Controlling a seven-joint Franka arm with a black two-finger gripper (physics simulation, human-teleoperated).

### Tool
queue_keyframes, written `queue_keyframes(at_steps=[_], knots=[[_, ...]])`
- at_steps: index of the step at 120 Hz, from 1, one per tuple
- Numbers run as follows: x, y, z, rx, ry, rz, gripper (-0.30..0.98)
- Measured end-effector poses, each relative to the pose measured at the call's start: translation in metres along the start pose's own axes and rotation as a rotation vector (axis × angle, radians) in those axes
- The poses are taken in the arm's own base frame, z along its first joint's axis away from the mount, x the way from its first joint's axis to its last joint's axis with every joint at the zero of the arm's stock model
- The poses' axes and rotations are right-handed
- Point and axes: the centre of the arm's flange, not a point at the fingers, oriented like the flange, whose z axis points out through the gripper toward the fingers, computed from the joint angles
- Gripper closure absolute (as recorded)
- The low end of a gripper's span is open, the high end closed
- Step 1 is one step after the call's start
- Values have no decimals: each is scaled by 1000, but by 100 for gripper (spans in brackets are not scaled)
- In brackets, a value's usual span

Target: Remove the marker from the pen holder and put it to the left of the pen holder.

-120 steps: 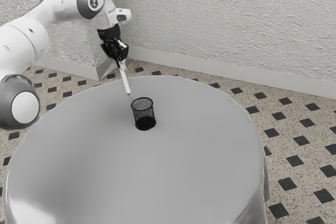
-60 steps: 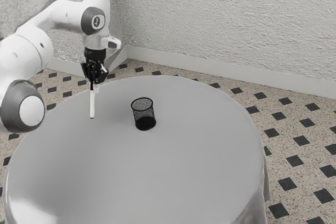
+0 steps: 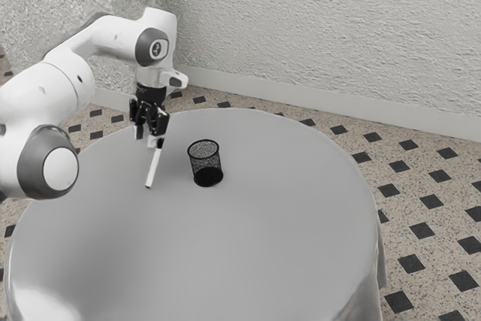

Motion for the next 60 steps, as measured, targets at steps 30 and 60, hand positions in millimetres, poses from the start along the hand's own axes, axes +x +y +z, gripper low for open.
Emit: queue_keyframes(at_steps=[30, 60], knots=[[-66, 33, -54, -13, 44, 32, 9], [-194, 82, -141, 62, 260, -29, 3]])
